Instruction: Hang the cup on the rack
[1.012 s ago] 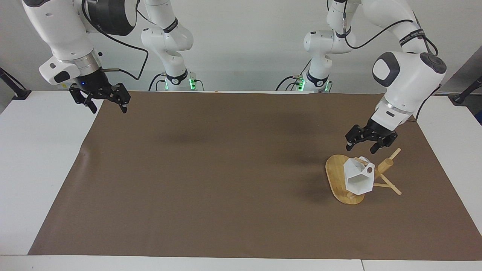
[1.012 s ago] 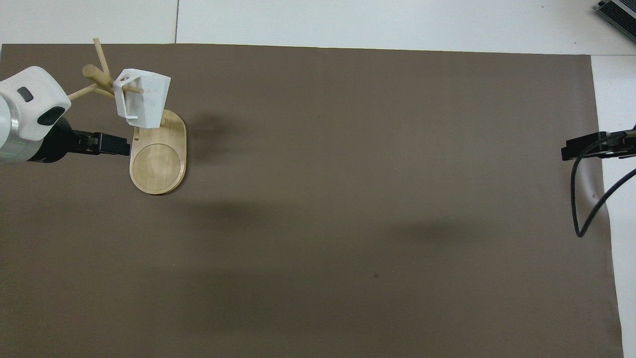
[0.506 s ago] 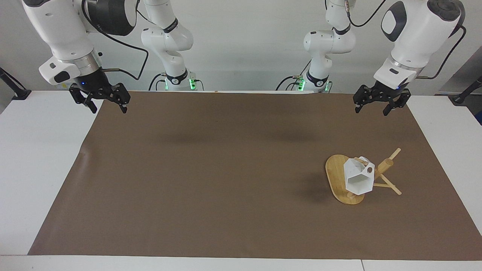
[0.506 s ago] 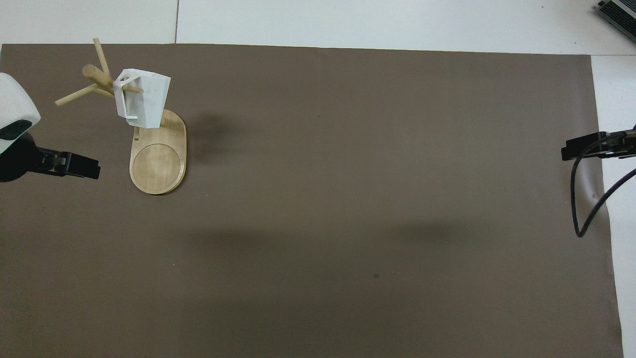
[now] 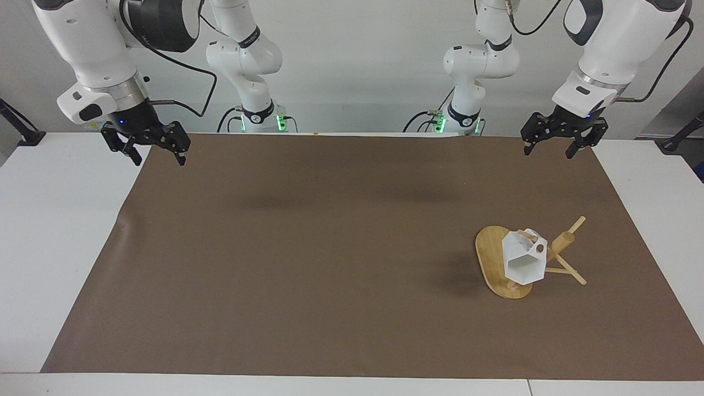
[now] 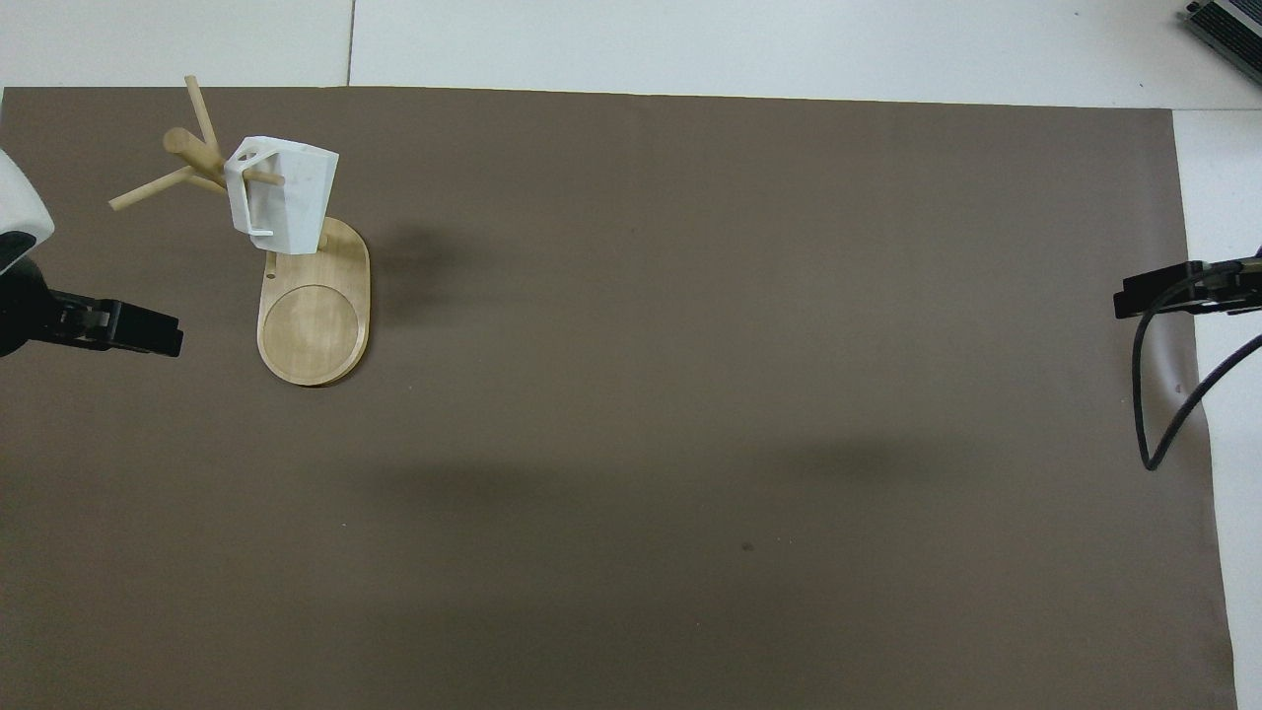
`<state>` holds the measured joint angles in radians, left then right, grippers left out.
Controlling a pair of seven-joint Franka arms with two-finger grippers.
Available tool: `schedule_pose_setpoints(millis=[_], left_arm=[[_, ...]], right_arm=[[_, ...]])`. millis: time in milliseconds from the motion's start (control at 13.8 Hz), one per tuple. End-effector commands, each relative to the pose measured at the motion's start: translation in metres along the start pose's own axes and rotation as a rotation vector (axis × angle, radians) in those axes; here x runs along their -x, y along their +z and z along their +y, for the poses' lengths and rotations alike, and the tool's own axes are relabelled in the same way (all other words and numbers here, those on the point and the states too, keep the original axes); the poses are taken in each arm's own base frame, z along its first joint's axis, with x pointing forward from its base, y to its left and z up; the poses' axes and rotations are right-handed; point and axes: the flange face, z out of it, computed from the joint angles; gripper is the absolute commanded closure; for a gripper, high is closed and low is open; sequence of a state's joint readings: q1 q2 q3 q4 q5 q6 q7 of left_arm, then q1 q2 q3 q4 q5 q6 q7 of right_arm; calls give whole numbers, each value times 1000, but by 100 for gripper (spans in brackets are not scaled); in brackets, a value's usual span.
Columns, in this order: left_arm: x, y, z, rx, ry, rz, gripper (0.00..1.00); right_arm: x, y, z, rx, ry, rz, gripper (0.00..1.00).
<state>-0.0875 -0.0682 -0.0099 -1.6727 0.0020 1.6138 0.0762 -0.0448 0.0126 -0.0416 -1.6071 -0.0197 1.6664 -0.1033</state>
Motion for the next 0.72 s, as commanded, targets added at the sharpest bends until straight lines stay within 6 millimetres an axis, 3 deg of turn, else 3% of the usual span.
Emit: schedule_pose_setpoints(millis=[0,651], left_arm=[[1,-2,-1,-22,-13,-8,0],[6,-6,-2,-21,-20,-22,0]], right_arm=[[6,-2,0,-4,0,-10,0],[6,-2,0,-4,0,-10,0]])
